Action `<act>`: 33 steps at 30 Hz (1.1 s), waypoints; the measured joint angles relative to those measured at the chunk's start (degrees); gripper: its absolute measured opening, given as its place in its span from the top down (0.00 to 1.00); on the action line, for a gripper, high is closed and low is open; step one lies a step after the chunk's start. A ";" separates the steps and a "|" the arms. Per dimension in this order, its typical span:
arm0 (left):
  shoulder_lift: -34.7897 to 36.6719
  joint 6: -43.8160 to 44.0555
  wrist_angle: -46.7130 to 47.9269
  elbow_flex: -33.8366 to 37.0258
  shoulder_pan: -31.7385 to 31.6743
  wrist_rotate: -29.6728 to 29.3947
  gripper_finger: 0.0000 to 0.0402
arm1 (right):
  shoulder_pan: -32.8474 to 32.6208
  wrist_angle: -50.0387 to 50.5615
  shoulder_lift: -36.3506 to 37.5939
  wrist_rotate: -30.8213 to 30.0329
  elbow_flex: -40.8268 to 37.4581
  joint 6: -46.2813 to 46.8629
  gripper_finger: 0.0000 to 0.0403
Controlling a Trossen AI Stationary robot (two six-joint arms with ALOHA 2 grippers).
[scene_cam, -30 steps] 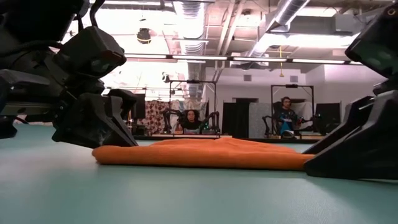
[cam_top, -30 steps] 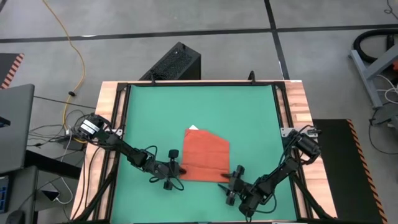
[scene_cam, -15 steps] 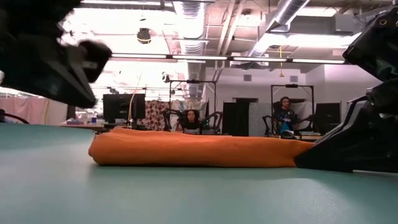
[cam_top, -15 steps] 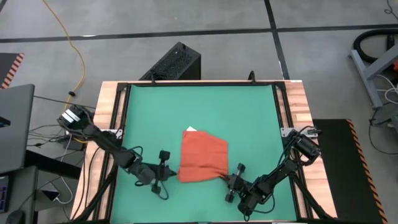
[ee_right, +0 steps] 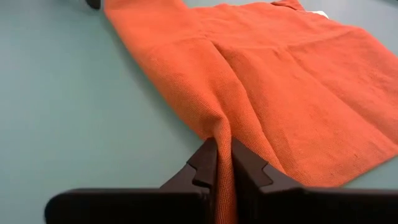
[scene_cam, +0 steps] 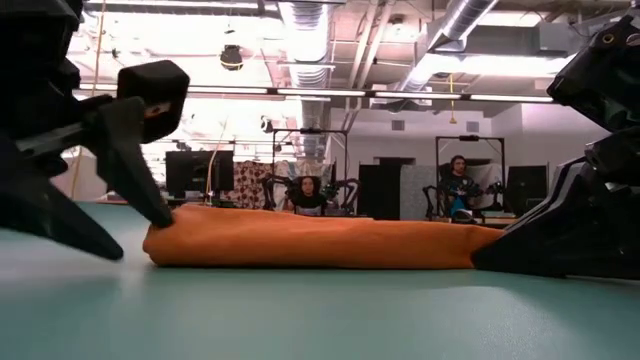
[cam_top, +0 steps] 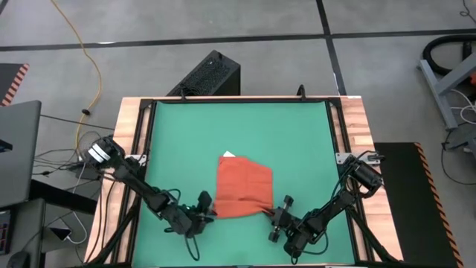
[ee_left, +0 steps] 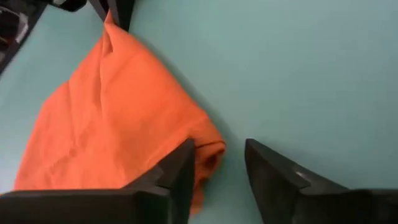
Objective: Roll towel into tight, uniform cylinder
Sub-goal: Roll the orange towel
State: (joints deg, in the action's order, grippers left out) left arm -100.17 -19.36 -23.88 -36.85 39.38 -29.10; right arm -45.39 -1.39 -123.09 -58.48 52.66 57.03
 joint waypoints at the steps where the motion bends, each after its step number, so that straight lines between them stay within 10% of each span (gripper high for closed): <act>1: -0.97 -0.88 -0.02 -0.76 -0.14 -0.57 0.65 | 0.00 -0.02 0.00 -0.02 0.00 -0.04 0.88; 9: -1.99 -1.86 2.60 -3.78 0.84 -7.09 0.48 | 0.00 -0.46 -0.02 -0.03 -0.04 -0.06 0.88; 33: -2.07 -3.59 6.54 -3.81 3.96 -15.63 0.48 | 0.20 -1.49 -0.13 0.37 0.04 1.00 0.88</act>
State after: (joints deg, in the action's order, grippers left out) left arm -102.24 -22.95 -17.34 -40.66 43.35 -44.72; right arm -45.19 -2.87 -123.22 -58.11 52.71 58.03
